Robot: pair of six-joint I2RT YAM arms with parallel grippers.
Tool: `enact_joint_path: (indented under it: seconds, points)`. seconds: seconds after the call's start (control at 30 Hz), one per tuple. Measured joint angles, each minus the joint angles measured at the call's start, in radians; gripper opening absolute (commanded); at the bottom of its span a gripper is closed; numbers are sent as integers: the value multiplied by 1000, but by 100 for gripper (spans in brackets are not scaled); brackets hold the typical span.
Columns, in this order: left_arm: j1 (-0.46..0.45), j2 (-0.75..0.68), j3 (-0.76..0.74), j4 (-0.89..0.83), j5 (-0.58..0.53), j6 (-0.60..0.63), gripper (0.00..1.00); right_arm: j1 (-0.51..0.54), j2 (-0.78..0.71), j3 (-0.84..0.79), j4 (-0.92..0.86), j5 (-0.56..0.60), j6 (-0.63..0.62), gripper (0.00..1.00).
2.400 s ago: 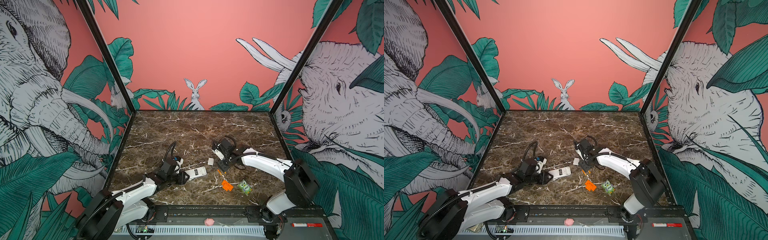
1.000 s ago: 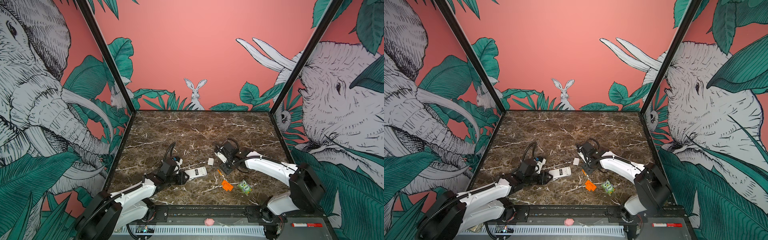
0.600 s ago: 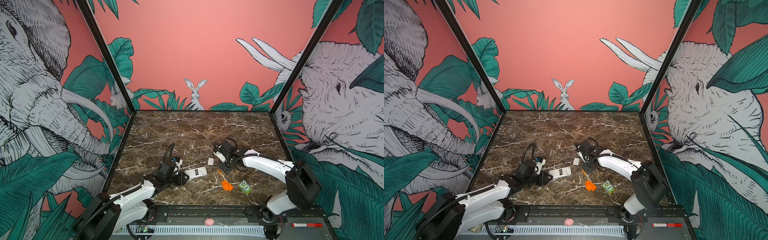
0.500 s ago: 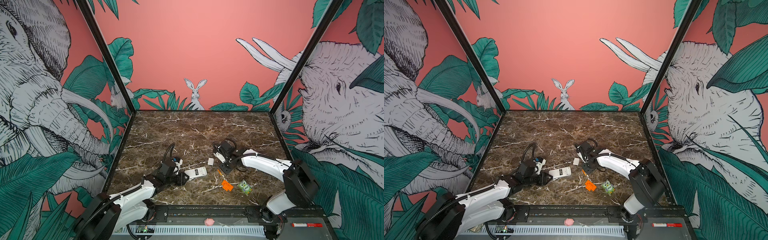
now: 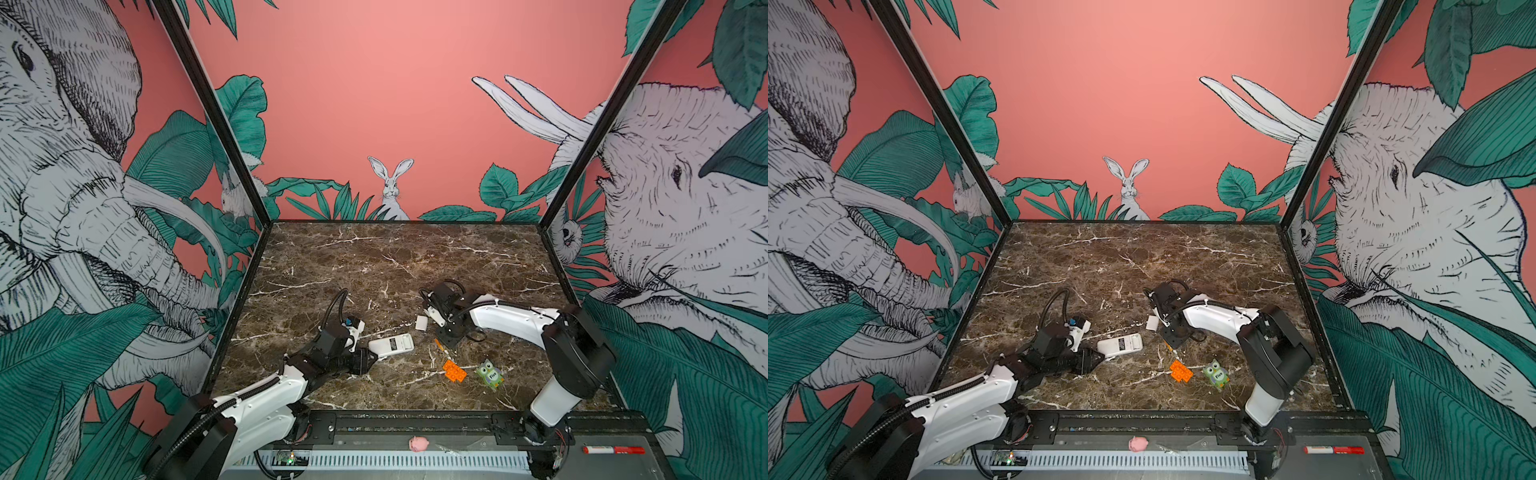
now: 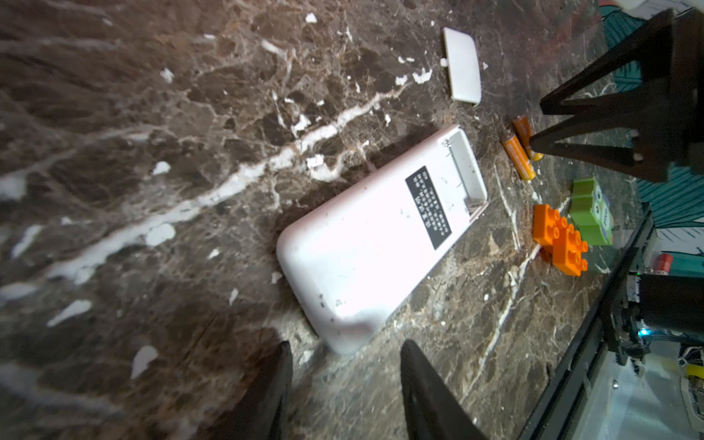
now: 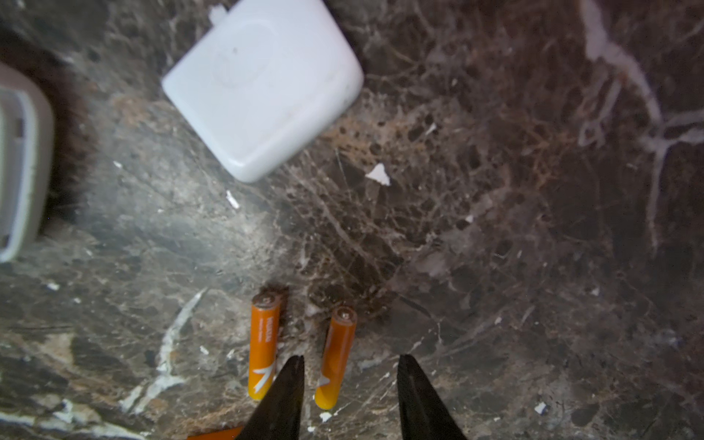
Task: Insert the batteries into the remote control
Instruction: 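Move the open right gripper down over the two orange batteries, then close the right gripper on one orange battery and lift it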
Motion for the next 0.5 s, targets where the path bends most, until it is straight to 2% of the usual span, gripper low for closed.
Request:
enact_joint_path:
  seconds: [0.27,0.5]
  points:
    - [0,-5,-3,0,4,2,48,0,14,13,-5,3,4,29]
    - [0,-23,-13,-1,10,2,48,0,45,24,-14,2,7,26]
